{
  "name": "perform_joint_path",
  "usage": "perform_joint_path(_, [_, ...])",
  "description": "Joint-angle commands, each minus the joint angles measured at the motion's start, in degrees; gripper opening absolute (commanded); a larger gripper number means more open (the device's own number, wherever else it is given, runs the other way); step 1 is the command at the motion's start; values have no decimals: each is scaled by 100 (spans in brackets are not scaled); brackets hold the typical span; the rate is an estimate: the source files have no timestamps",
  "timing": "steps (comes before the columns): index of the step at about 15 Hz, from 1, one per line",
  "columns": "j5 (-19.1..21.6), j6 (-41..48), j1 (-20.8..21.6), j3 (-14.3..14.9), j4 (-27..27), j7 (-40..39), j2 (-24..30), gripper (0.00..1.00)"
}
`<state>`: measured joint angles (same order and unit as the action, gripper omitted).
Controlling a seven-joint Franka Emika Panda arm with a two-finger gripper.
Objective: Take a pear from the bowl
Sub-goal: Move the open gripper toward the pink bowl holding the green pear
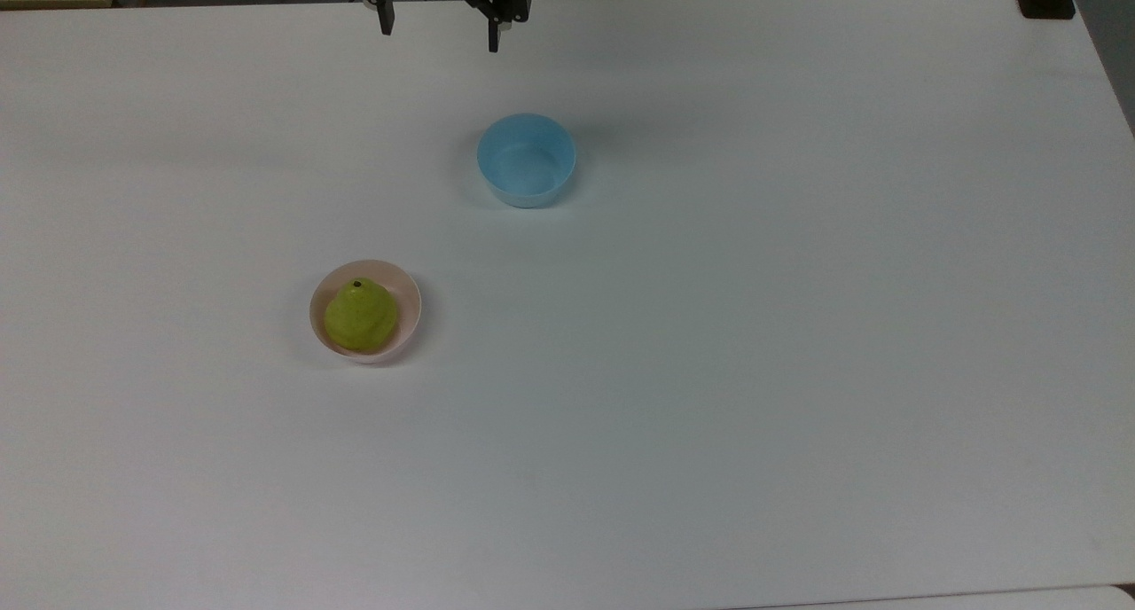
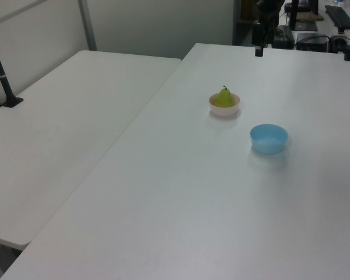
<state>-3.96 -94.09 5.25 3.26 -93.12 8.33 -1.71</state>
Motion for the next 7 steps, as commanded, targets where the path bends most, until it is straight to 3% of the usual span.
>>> perform_joint_path(1, [98, 49, 11, 61, -22, -69, 40, 100])
perform_joint_path(7, [106, 40, -33, 61, -13, -59, 31, 100])
